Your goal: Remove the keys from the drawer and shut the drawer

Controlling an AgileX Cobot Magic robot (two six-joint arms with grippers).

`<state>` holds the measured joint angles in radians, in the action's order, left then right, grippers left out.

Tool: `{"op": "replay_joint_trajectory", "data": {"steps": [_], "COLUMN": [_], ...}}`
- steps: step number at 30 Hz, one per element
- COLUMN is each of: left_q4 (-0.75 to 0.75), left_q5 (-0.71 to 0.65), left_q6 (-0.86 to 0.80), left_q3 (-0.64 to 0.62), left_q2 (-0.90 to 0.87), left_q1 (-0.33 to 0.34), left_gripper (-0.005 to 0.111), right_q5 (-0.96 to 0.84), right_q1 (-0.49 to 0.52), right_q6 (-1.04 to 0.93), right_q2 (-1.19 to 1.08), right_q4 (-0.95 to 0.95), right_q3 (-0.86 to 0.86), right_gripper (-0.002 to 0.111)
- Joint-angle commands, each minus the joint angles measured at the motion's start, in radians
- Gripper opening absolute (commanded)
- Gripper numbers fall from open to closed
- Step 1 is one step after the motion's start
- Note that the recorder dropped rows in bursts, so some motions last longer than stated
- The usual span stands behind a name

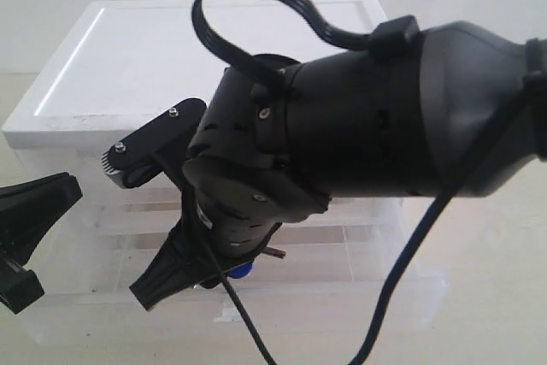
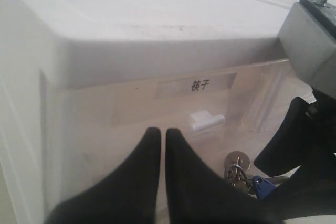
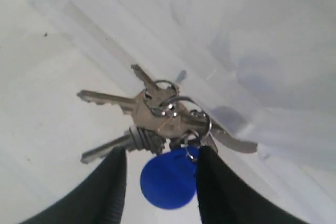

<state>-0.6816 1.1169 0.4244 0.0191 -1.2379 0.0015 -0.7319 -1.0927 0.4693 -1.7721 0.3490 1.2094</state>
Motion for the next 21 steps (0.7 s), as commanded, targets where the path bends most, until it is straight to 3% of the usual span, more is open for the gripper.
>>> {"op": "replay_joint_trajectory", "data": {"steps": [1, 8, 14, 21], "left_q4": [0.004, 0.004, 0.018, 0.072], "left_q5": [0.016, 0.014, 0.014, -0.037], "left_q6": [0.007, 0.007, 0.007, 0.033], "left_q3": [0.005, 0.005, 0.005, 0.043], "left_q2": [-0.007, -0.007, -0.007, -0.007], "left_q1": [0.0, 0.0, 0.0, 0.0], "left_gripper": [0.005, 0.005, 0.005, 0.005], "right_q5": [-0.148, -0.209, -0.209, -0.159], "right_q1": [0.015, -0.035, -0.065, -0.065], "right_q6": [-0.135, -0.276, -0.292, -0.199], "right_q2": [0.016, 0.081, 0.099, 0.099], "right_q4": [-0.104, -0.172, -0.151, 0.016], "right_q3": [-0.021, -0.021, -0.021, -0.021], "right_gripper": [0.027, 0.013, 0.013, 0.013]}}
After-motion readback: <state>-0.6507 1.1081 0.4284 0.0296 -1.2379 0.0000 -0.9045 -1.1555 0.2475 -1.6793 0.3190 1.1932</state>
